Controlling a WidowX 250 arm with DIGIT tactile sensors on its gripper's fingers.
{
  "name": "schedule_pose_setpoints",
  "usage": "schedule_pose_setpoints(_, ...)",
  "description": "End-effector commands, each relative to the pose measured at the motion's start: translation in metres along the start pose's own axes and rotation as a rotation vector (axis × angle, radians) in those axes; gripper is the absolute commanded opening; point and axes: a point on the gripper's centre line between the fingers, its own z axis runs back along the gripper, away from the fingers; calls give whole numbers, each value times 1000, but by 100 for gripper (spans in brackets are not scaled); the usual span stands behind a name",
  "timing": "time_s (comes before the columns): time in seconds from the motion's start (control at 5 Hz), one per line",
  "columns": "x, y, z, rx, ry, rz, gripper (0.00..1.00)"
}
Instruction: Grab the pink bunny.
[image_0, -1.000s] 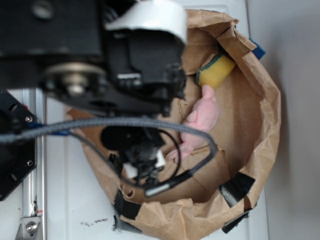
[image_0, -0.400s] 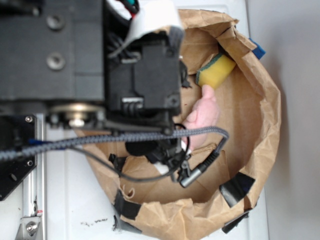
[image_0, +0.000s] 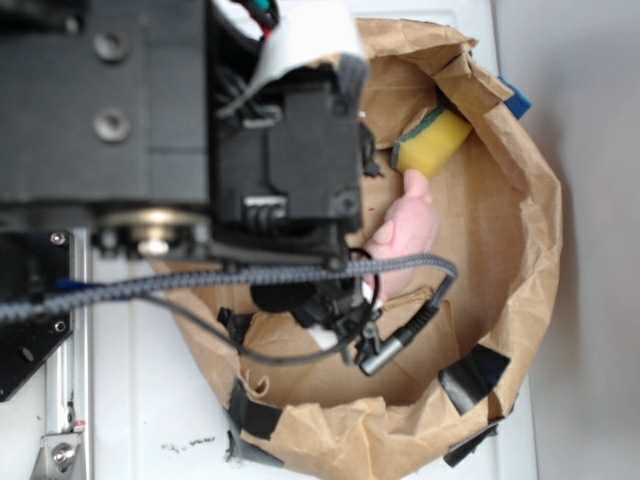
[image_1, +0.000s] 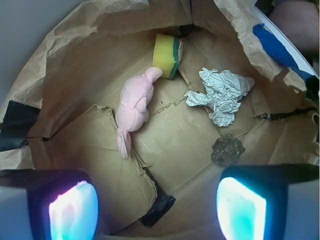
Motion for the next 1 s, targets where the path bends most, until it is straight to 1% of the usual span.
schedule_pose_setpoints(0.0, 32, 19, -74, 63, 26, 92, 100)
schedule_pose_setpoints(0.2, 33, 22, -98, 33, 2, 121, 100)
schedule_pose_setpoints(0.4, 37, 13, -102, -36, -51, 121, 100)
schedule_pose_setpoints(0.6, 44, 5, -95, -61, -108, 116, 100)
schedule_pose_setpoints(0.8, 54, 8, -85, -72, -111, 136, 100)
